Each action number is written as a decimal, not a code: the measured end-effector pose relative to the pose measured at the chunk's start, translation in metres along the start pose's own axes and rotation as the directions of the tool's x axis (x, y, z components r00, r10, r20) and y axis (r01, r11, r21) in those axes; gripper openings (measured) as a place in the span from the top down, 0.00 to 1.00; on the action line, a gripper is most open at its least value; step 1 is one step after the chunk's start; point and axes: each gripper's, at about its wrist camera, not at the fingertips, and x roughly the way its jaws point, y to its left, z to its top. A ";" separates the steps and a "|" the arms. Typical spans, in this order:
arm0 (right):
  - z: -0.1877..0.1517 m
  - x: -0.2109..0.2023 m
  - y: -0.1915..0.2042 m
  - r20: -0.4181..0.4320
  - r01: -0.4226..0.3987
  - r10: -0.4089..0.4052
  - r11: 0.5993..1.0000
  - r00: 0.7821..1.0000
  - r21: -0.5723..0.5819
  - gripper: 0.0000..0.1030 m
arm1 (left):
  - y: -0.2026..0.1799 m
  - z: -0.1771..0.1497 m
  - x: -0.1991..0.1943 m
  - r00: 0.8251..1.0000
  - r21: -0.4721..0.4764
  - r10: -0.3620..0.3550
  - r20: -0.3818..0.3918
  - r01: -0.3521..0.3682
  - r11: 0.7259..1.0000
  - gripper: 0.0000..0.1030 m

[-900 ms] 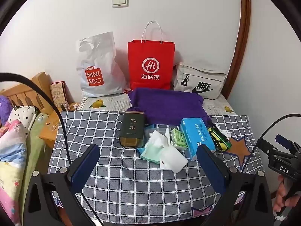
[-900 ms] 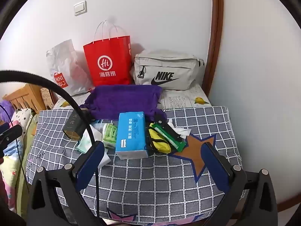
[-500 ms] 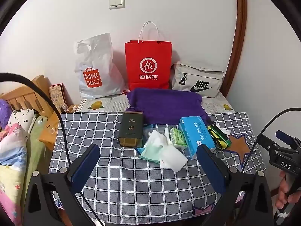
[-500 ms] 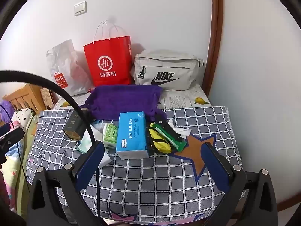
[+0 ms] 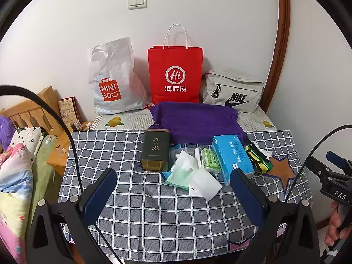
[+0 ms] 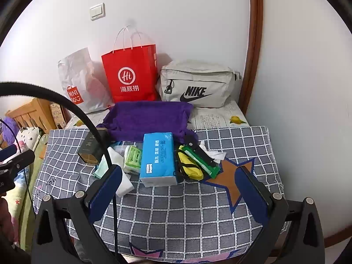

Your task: Organize soft objects

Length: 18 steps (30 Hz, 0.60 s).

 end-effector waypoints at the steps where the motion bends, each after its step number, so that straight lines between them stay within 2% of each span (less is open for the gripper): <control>1: 0.000 0.000 0.000 -0.001 0.000 0.000 1.000 1.000 0.000 0.02 | 0.000 0.000 0.000 1.000 0.000 0.000 0.000 0.000 1.000 0.00; 18: 0.000 -0.002 0.000 0.005 -0.002 0.002 1.000 1.000 -0.001 0.02 | -0.001 -0.001 0.000 1.000 -0.001 0.004 0.000 -0.004 1.000 0.00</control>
